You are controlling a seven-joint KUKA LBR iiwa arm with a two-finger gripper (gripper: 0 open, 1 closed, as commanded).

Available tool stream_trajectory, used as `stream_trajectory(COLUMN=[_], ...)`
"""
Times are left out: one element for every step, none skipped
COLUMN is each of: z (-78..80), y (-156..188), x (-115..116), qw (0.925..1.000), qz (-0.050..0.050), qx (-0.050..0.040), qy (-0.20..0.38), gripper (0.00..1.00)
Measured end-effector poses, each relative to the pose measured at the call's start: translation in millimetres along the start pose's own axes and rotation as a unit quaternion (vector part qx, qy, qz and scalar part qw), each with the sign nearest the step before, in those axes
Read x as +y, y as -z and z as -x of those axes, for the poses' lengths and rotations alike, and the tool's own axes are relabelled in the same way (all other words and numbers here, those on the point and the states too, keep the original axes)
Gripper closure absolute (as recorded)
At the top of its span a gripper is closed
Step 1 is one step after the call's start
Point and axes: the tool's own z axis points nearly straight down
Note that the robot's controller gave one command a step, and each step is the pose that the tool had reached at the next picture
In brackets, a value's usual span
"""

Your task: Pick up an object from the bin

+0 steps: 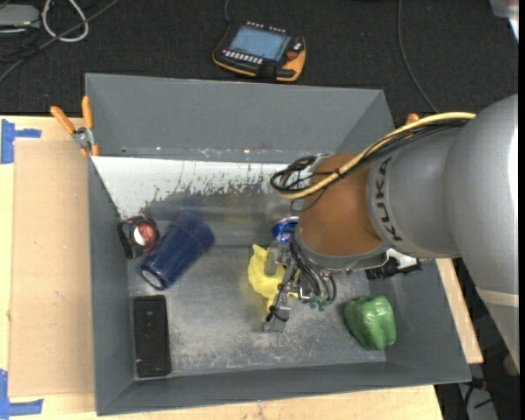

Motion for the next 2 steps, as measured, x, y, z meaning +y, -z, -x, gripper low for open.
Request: stream_trajectory(z=[-2.9,-0.7], y=[2.8,1.9], x=[15.8,4.7], qw=[1.0,1.0], qz=[0.001,0.0], qx=[-0.0041,-0.0016], qy=[0.0,-0.001], gripper=[0.0,0.0])
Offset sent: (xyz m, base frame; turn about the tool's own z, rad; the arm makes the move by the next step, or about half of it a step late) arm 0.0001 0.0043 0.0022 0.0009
